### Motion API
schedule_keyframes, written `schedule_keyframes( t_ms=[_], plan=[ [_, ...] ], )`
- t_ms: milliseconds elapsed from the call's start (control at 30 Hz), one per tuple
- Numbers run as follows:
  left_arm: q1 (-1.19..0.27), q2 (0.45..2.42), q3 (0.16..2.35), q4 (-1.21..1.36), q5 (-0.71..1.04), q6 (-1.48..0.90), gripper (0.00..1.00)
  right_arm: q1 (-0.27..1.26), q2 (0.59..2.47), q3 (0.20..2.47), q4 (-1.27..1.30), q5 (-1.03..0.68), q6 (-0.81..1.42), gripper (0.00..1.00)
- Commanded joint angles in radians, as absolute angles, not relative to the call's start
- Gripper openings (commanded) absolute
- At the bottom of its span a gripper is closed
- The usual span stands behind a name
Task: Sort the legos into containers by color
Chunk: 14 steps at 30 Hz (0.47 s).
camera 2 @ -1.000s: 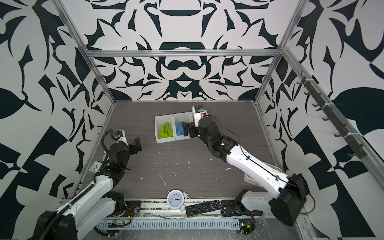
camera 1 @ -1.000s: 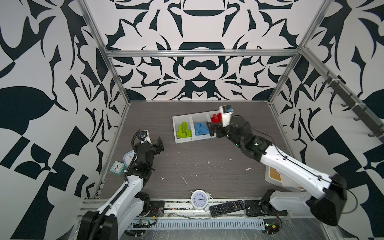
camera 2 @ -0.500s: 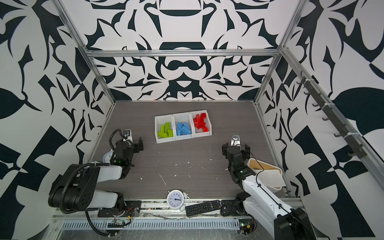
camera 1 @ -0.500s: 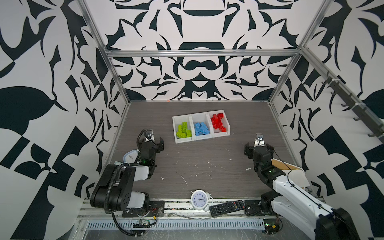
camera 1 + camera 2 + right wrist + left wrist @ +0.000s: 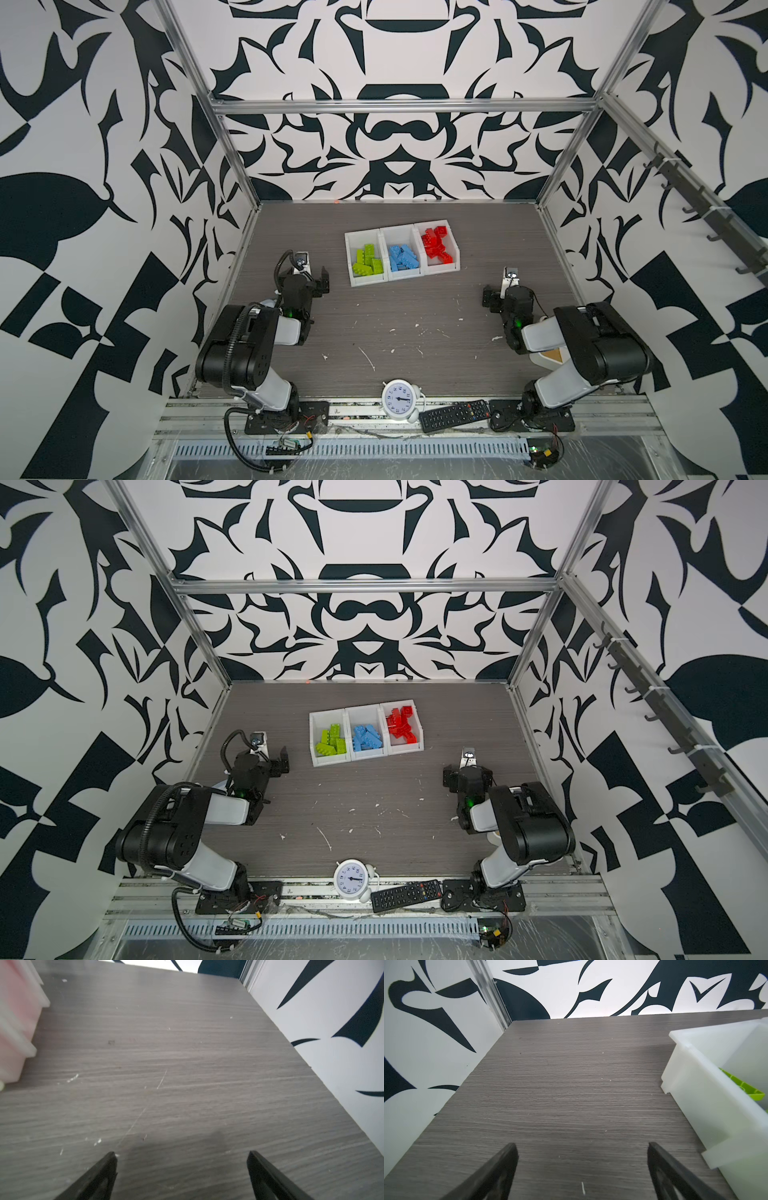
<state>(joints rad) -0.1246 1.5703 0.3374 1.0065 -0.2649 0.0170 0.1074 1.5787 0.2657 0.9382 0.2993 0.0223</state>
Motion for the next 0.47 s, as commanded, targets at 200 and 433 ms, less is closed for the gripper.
schedule_keyframes(
  t_ms=[200,433],
  plan=[
    [-0.121,1.574,0.342,1.0,-0.256,0.025,1.0,0.102,1.554,0.338,0.943,0.314,0.036,1.0],
    [-0.111,1.572,0.347,0.991,-0.241,0.013,1.0,0.102,1.552,0.339,0.943,0.314,0.035,1.0]
  ],
)
